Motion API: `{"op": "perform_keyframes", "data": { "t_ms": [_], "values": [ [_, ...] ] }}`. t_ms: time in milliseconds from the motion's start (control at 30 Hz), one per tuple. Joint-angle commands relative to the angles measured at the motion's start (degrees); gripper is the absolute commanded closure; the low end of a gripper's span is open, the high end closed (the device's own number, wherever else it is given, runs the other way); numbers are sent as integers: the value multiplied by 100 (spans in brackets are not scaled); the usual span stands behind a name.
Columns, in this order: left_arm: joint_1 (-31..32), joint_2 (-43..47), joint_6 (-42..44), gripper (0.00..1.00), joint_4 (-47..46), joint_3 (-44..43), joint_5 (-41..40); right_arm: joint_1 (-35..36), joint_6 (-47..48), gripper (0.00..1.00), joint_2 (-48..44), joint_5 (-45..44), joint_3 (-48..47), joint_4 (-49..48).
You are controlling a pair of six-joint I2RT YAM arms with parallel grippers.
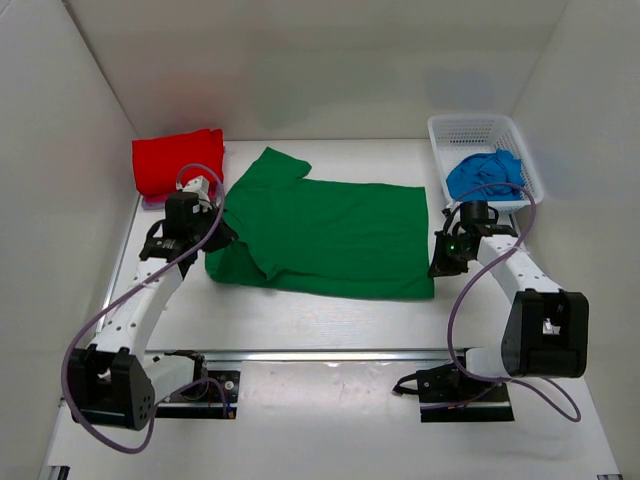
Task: Fold and stack the t-shirts
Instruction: Fold the flattened tshirt in 1/3 of the way
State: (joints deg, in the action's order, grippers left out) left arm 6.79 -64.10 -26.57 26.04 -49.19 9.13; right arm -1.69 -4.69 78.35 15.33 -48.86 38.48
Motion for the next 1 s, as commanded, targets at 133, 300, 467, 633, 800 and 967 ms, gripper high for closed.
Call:
{"op": "perform_keyframes", "data": {
  "t_ms": [133,300,467,633,800,967],
  "values": [
    [-169,-420,20,100,-697,-328,-121,-94,30,100,269,-74,-475,-270],
    [-231,-585,37,100,-899,-486,-147,-129,38,100,383,-153,-607,-341],
    [-274,-850,82,100,-926,-653,-112,-120,-14,100,558,-197,-677,-446],
    [-248,-1184,64,100,-1101,-680,-112,-86,-23,100,708,-232,-748,-561],
    [-327,-1395,2,100,-1233,-802,-148,-120,-6,100,971,-250,-774,-701],
    [-310,-1711,11,100,-1259,-952,-131,-50,3,100,1183,-268,-950,-807]
  ]
}}
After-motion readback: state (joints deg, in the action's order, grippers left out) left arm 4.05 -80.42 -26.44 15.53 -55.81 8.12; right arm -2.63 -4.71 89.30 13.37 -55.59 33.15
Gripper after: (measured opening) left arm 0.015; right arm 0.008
